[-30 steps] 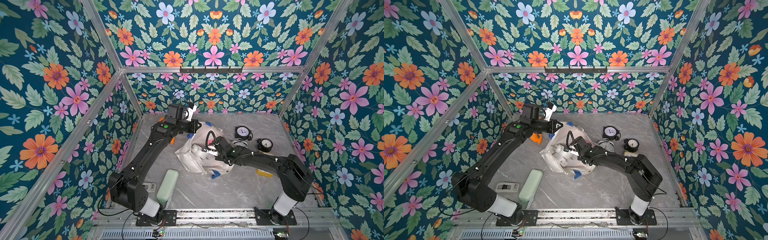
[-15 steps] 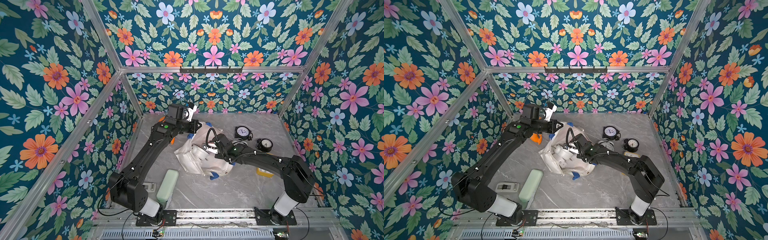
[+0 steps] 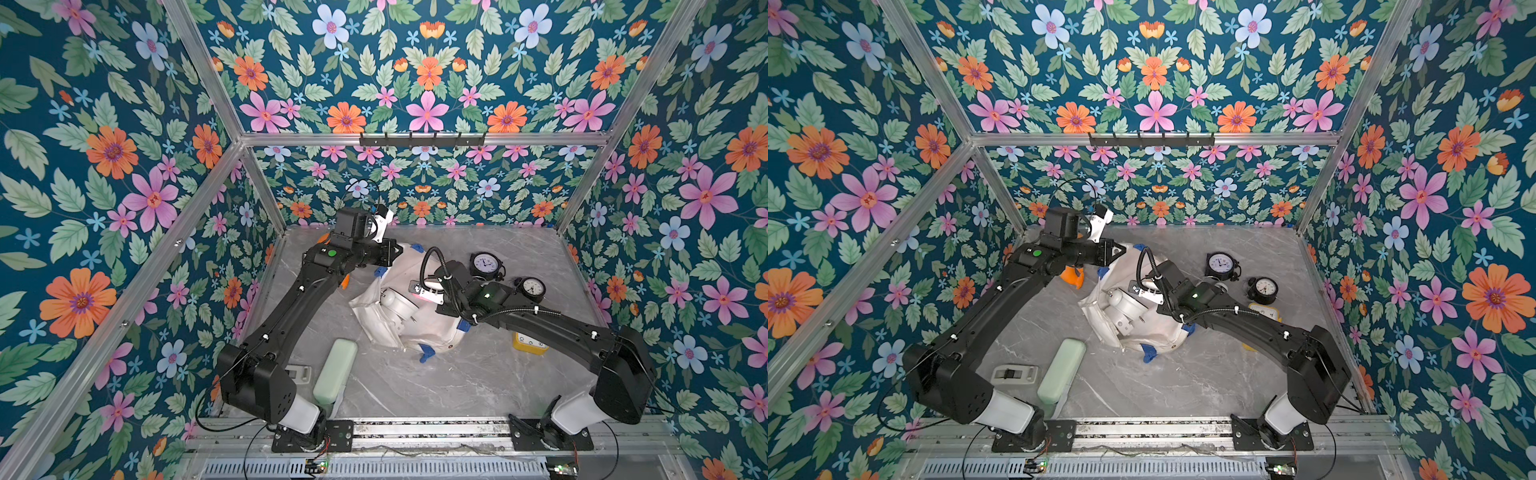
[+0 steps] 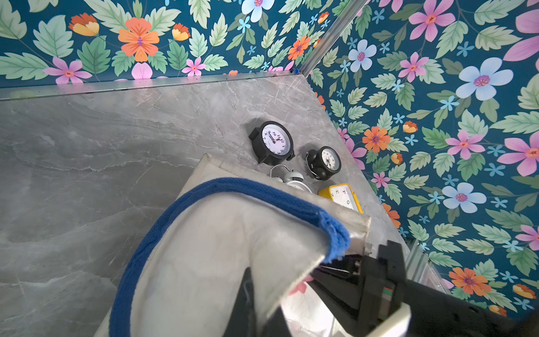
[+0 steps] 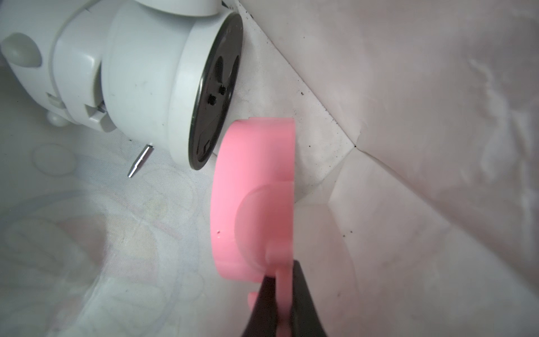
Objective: Take the alarm clock out of the canvas bag
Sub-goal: Pick up the alarm from the canvas bag.
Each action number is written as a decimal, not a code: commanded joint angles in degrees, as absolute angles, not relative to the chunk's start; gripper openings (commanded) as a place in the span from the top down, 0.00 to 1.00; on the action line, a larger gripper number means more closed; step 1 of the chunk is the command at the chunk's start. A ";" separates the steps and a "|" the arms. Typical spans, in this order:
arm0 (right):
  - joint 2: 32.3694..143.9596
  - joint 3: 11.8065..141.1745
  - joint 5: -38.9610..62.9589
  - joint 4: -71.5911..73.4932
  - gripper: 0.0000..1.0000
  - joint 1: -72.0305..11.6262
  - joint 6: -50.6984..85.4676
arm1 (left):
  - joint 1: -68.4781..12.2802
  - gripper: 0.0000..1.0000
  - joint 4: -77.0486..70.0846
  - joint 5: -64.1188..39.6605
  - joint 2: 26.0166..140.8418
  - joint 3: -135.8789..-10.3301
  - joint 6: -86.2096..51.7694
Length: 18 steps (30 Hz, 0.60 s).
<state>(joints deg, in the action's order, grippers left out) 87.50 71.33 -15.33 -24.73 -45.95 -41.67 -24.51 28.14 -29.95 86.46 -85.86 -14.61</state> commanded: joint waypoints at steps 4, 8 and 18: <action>82.63 73.72 -12.81 -29.40 1.00 -46.05 -37.20 | -24.43 1.00 22.43 -30.10 86.24 -85.76 -14.08; 80.33 75.83 -12.93 -33.44 1.00 -46.23 -35.29 | -24.46 1.00 21.29 -30.14 86.16 -84.68 -14.32; 71.51 81.76 -4.35 -43.92 1.00 -47.46 -27.68 | -24.43 1.00 19.69 -28.99 86.48 -84.43 -14.86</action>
